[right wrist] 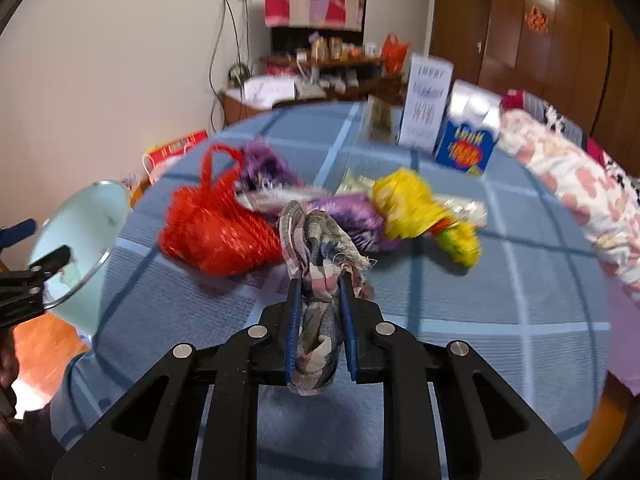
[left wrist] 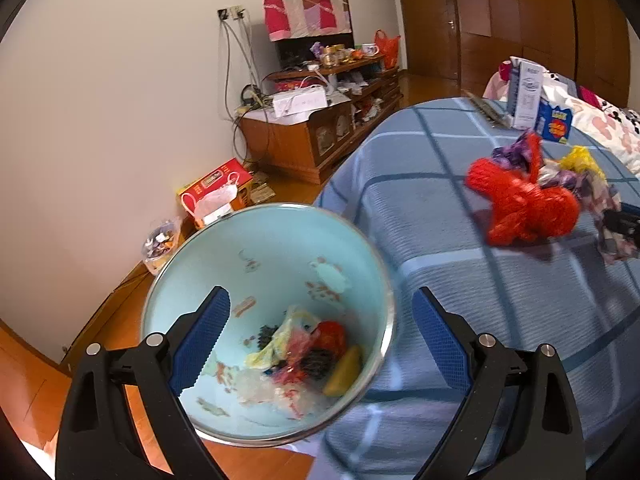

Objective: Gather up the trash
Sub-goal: 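Grasp the plaid cloth with the right tool while the left tool grasps the red mesh bag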

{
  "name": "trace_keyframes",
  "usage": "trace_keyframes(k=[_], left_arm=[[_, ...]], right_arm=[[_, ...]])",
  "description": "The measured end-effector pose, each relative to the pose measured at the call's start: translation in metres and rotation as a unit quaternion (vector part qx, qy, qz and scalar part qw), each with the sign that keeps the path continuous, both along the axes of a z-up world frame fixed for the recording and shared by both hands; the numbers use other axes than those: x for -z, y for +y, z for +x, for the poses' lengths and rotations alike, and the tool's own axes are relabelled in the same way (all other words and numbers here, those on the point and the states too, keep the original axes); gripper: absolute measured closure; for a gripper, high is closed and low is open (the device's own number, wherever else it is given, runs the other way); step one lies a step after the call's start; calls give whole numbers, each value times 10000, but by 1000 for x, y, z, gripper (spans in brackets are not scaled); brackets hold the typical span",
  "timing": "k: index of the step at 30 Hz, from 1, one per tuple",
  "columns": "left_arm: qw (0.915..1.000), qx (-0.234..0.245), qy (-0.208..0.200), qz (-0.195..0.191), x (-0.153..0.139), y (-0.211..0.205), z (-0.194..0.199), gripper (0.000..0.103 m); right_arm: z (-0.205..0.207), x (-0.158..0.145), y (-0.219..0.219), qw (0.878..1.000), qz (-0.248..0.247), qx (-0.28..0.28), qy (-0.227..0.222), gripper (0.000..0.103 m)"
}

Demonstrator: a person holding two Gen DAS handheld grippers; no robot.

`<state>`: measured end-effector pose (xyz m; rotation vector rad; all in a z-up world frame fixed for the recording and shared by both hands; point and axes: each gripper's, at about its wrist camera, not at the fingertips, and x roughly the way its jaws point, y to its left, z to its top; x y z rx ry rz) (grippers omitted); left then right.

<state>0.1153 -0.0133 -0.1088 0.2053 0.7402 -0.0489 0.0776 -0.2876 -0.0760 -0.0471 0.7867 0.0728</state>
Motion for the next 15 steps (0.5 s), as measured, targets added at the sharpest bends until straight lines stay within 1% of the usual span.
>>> trace_keyframes(k=[5,7,8,11,15], left_arm=[[9997,197,-66,-85,-12,-35,0,12],[9995,251,-82,-145,-16,-49,0,11],[9995,265,-89,-175,-18,-56,0,8],[9989,337,-95,-307,-25,-83,4,7],[9981,457,-59,-420,-28,-122,12,6]], right_arm=[[-32,-23,-24,9989,-4,230,-407,84],[-42,-28,-36,9981,-35,360,-506,84],[-44,-29,-41,9977,-74,413,-535,83],[-52,-25,-62,9959,-255,668,-555,83],[-53,-12,-91,9937,-298,967,-481,83]])
